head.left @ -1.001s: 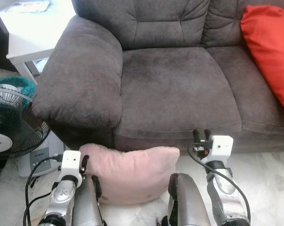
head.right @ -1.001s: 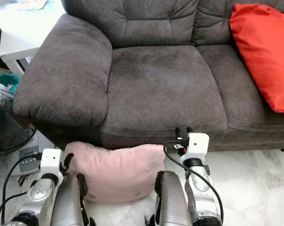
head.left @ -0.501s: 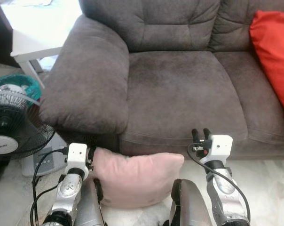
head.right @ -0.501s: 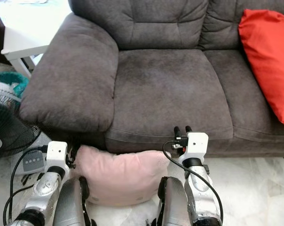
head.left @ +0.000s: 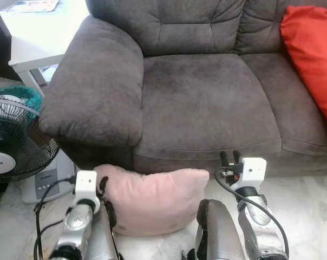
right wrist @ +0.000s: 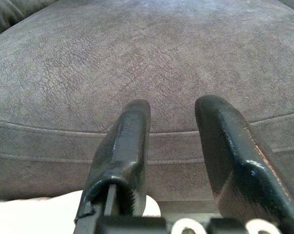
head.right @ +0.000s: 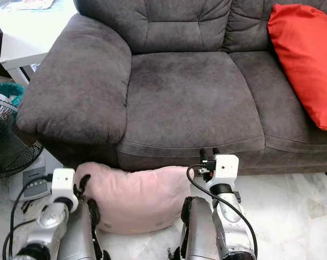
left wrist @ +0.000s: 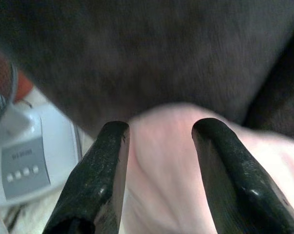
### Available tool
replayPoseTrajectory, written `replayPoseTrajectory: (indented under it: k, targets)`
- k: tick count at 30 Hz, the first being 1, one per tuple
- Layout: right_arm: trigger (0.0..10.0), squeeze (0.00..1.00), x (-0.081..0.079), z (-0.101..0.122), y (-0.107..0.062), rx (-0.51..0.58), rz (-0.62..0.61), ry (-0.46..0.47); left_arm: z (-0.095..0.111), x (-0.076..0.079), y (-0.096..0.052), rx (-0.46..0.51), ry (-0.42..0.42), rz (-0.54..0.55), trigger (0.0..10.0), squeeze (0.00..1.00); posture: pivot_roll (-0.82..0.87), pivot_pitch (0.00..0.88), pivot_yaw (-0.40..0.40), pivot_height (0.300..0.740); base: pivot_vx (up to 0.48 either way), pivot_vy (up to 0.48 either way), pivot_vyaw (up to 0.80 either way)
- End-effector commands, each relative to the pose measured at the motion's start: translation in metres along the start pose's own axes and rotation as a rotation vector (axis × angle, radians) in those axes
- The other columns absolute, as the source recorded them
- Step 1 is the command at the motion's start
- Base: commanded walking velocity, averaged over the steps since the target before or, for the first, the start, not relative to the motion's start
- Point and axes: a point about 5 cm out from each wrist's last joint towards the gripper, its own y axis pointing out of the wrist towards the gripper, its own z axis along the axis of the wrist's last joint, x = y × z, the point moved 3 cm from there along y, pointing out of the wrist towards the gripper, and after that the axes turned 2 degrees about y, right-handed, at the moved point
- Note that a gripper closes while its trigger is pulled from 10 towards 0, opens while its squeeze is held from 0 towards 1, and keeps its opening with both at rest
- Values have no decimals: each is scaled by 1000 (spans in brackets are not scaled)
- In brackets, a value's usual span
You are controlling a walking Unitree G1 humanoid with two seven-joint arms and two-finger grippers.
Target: Move the pillow to the sofa from floor
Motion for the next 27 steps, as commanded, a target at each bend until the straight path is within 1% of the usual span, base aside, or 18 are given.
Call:
replayPoseTrajectory:
  k: [1, 12, 20, 23, 25, 27]
  targets:
    - [10000, 0, 2, 2, -1, 4, -3, 1, -10, 0, -3, -46, 1, -1, 10000, 0, 118, 134, -59, 474, 0, 0, 0]
    - [10000, 0, 4, 2, -2, -3, 1, -5, -12, 2, -4, -47, -2, 4, 10000, 0, 115, 144, -67, 474, 0, 0, 0]
    - [10000, 0, 1, 1, -1, -6, 8, -2, -13, 5, -4, -53, -5, -2, 10000, 0, 116, 146, -67, 474, 0, 0, 0]
    - [10000, 0, 1, 1, -1, -7, 10, -2, -16, 5, -3, -77, -40, -8, 10000, 0, 110, 149, -70, 474, 0, 0, 0]
    - [10000, 0, 1, 2, -1, -6, 11, -3, -15, 4, -1, -89, -55, -23, 10000, 0, 109, 149, -70, 474, 0, 0, 0]
    - [10000, 0, 3, 3, -1, -4, 11, -5, -13, 0, 2, -98, -44, -24, 10000, 0, 102, 150, -71, 474, 0, 0, 0]
